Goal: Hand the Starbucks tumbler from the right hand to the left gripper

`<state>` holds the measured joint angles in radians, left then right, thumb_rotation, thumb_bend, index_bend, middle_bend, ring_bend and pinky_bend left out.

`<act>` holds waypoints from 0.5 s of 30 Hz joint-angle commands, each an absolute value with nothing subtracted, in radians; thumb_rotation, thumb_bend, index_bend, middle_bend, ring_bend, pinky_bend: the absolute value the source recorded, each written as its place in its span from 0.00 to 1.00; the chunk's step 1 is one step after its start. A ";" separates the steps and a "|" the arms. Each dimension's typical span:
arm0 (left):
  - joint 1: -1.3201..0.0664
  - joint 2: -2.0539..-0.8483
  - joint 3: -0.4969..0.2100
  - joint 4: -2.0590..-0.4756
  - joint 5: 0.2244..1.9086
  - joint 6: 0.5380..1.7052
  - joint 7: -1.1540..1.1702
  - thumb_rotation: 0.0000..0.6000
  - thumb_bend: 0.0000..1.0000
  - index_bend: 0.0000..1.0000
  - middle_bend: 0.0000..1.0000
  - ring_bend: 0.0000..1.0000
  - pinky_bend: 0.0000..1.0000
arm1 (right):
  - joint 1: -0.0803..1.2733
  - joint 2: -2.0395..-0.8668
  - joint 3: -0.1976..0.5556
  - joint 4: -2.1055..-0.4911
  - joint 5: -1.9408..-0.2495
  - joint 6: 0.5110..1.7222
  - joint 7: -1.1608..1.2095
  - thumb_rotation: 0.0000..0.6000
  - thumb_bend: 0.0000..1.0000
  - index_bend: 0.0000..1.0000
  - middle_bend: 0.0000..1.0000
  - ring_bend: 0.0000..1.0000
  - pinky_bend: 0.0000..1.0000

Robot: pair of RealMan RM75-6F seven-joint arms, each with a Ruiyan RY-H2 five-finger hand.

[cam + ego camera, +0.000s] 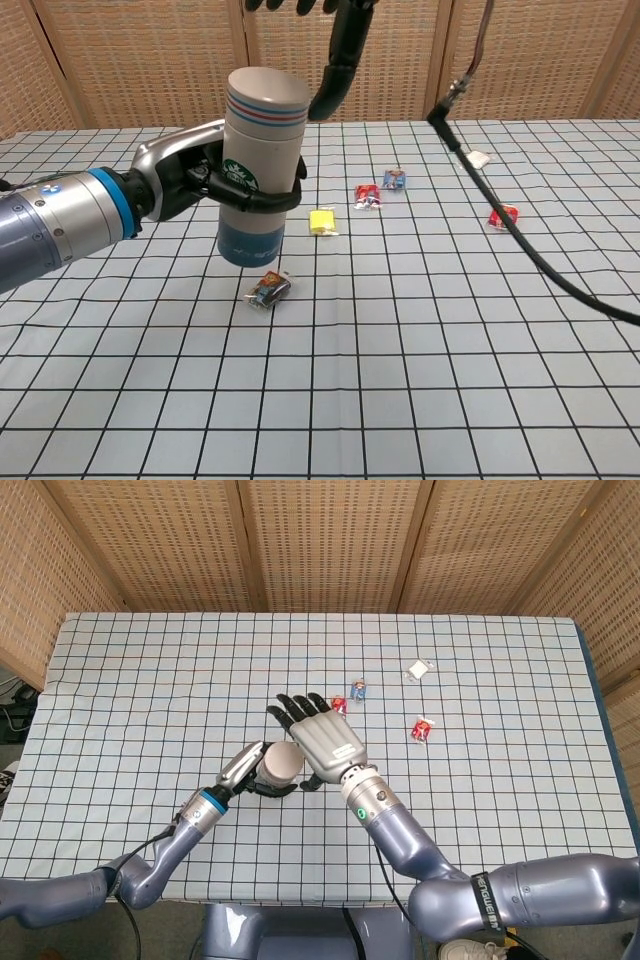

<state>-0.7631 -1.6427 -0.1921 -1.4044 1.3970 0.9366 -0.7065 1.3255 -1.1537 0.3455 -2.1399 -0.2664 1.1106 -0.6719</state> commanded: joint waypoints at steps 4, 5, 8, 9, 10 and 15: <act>-0.752 -1.616 -0.190 -1.412 1.409 0.949 -0.734 1.00 0.38 0.80 0.58 0.52 0.41 | 1.065 -0.899 0.220 -2.227 -0.678 1.247 -0.597 1.00 0.00 0.00 0.00 0.00 0.00; -0.749 -1.610 -0.190 -1.416 1.408 0.951 -0.742 1.00 0.38 0.80 0.58 0.52 0.41 | 1.001 -0.864 0.185 -2.200 -0.772 1.276 -0.565 1.00 0.00 0.00 0.00 0.00 0.00; -0.739 -1.593 -0.188 -1.431 1.412 0.962 -0.758 1.00 0.38 0.81 0.58 0.52 0.41 | 0.847 -0.837 0.101 -2.087 -0.998 1.345 -0.431 1.00 0.00 0.00 0.00 0.00 0.00; -0.737 -1.587 -0.187 -1.437 1.415 0.966 -0.760 1.00 0.38 0.81 0.58 0.52 0.41 | 0.801 -0.844 0.077 -2.039 -1.051 1.364 -0.378 1.00 0.00 0.00 0.00 0.00 0.00; -0.733 -1.578 -0.186 -1.446 1.420 0.972 -0.761 1.00 0.38 0.81 0.58 0.52 0.41 | 0.741 -0.864 0.043 -1.966 -1.102 1.387 -0.311 1.00 0.00 0.00 0.00 0.00 0.00; -0.715 -1.532 -0.185 -1.504 1.426 0.996 -0.756 1.00 0.38 0.81 0.58 0.52 0.41 | 0.580 -1.028 -0.048 -1.668 -1.243 1.448 -0.184 1.00 0.00 0.00 0.00 0.00 0.00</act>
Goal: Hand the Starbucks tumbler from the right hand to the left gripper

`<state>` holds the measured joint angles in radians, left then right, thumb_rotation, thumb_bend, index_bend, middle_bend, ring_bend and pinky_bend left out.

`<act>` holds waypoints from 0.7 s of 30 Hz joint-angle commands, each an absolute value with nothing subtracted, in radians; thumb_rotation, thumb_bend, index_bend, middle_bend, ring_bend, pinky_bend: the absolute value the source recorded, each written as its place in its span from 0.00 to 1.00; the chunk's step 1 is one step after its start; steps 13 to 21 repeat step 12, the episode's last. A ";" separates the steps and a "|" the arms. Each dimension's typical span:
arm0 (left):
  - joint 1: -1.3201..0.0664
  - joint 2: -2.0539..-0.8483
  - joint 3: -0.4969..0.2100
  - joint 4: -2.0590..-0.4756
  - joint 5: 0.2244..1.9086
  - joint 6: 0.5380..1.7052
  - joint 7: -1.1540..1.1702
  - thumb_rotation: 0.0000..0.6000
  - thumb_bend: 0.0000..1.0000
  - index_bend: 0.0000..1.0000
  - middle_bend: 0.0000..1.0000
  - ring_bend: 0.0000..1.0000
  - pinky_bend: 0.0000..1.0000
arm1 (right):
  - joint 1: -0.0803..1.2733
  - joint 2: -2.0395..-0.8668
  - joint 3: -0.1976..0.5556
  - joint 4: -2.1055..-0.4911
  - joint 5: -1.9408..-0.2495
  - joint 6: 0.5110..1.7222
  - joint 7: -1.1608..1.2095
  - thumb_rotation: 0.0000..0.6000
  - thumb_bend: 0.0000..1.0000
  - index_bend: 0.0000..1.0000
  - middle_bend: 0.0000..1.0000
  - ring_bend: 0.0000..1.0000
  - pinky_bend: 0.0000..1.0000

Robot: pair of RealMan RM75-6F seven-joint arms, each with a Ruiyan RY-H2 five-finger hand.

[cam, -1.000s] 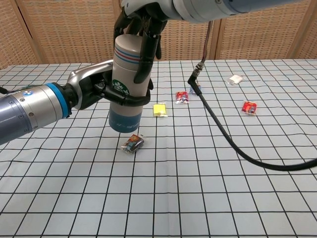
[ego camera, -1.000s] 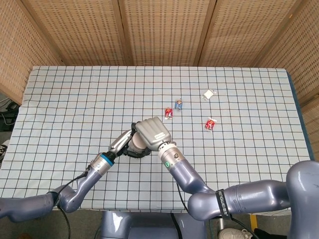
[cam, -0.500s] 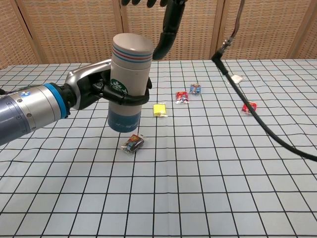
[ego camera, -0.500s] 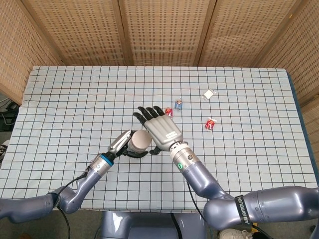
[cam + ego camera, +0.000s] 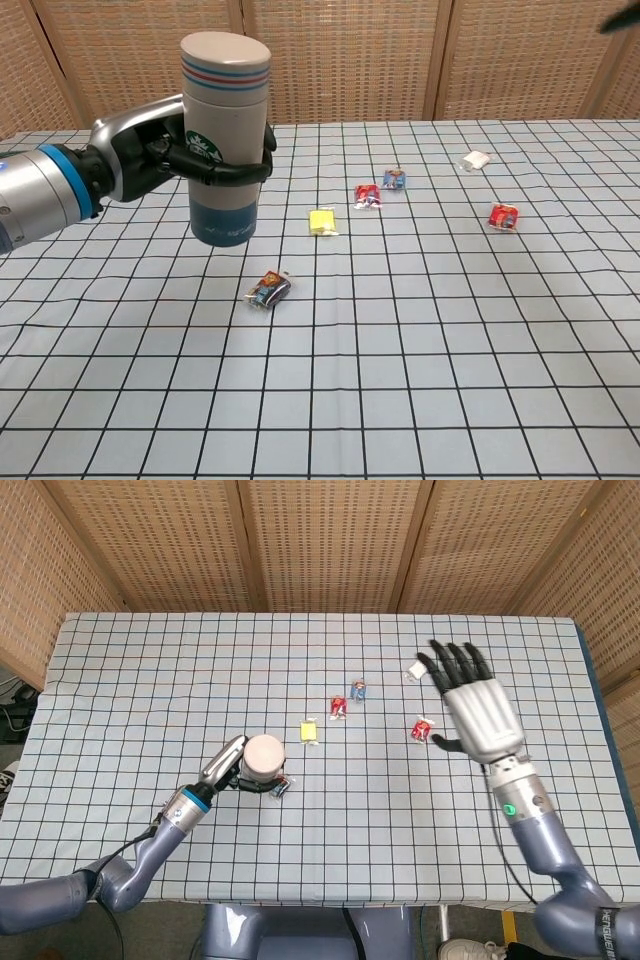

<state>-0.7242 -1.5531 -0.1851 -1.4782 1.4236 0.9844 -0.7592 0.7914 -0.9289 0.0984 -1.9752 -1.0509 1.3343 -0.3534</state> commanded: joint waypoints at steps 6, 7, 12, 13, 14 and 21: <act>-0.696 -1.488 -0.191 -1.573 1.410 1.013 -0.736 1.00 0.38 0.81 0.59 0.52 0.41 | 0.483 -1.161 -0.079 -1.496 -1.297 1.476 -0.204 1.00 0.00 0.00 0.00 0.00 0.00; -0.694 -1.483 -0.191 -1.580 1.409 1.015 -0.733 1.00 0.38 0.81 0.59 0.52 0.41 | 0.472 -1.168 -0.081 -1.485 -1.304 1.479 -0.209 1.00 0.00 0.00 0.00 0.00 0.00; -0.687 -1.473 -0.192 -1.597 1.404 1.019 -0.731 1.00 0.38 0.81 0.59 0.52 0.41 | 0.431 -1.179 -0.080 -1.468 -1.339 1.493 -0.218 1.00 0.00 0.00 0.00 0.00 0.00; -0.687 -1.473 -0.192 -1.597 1.404 1.019 -0.731 1.00 0.38 0.81 0.59 0.52 0.41 | 0.431 -1.179 -0.080 -1.468 -1.339 1.493 -0.218 1.00 0.00 0.00 0.00 0.00 0.00; -0.687 -1.473 -0.192 -1.597 1.404 1.019 -0.731 1.00 0.38 0.81 0.59 0.52 0.41 | 0.431 -1.179 -0.080 -1.468 -1.339 1.493 -0.218 1.00 0.00 0.00 0.00 0.00 0.00; -0.687 -1.473 -0.192 -1.597 1.404 1.019 -0.731 1.00 0.38 0.81 0.59 0.52 0.41 | 0.431 -1.179 -0.080 -1.468 -1.339 1.493 -0.218 1.00 0.00 0.00 0.00 0.00 0.00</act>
